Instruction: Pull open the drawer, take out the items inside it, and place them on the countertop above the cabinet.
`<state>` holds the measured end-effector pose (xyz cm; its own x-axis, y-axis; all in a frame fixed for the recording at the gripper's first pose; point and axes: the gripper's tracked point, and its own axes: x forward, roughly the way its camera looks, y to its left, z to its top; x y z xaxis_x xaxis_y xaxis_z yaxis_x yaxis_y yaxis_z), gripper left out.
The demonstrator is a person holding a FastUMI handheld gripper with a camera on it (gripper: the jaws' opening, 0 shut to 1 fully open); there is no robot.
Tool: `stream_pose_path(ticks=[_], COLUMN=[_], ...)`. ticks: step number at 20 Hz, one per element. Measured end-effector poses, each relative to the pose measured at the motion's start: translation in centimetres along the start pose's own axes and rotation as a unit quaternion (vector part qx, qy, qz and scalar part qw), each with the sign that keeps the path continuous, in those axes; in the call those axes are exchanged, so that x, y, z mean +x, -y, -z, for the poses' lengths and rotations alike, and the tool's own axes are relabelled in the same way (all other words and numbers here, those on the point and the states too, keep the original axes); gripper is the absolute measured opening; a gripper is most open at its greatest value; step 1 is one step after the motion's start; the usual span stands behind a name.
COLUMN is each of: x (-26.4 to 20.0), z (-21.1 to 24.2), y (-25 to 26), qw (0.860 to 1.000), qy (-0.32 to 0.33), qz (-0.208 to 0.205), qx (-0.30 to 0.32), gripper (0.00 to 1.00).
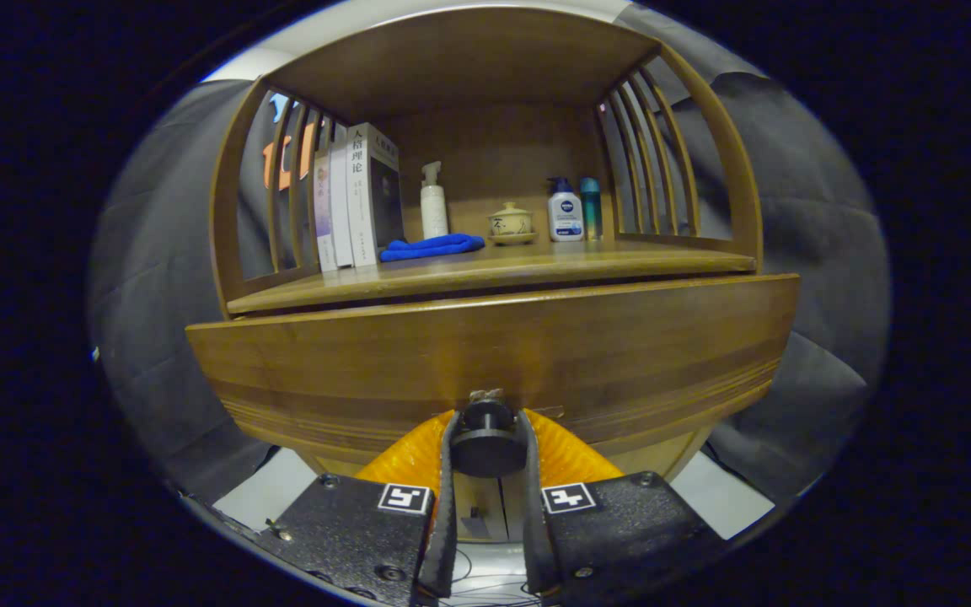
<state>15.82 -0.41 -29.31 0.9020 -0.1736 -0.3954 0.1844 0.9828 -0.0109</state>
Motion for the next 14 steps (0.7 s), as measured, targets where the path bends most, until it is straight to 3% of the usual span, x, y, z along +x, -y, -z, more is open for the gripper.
stream_pose_path(ticks=[14], x=[-9.6], z=[4.4], y=[0.3], qw=[1.000], qy=[-0.005], qz=[-0.014], qx=[0.000], gripper=[0.35])
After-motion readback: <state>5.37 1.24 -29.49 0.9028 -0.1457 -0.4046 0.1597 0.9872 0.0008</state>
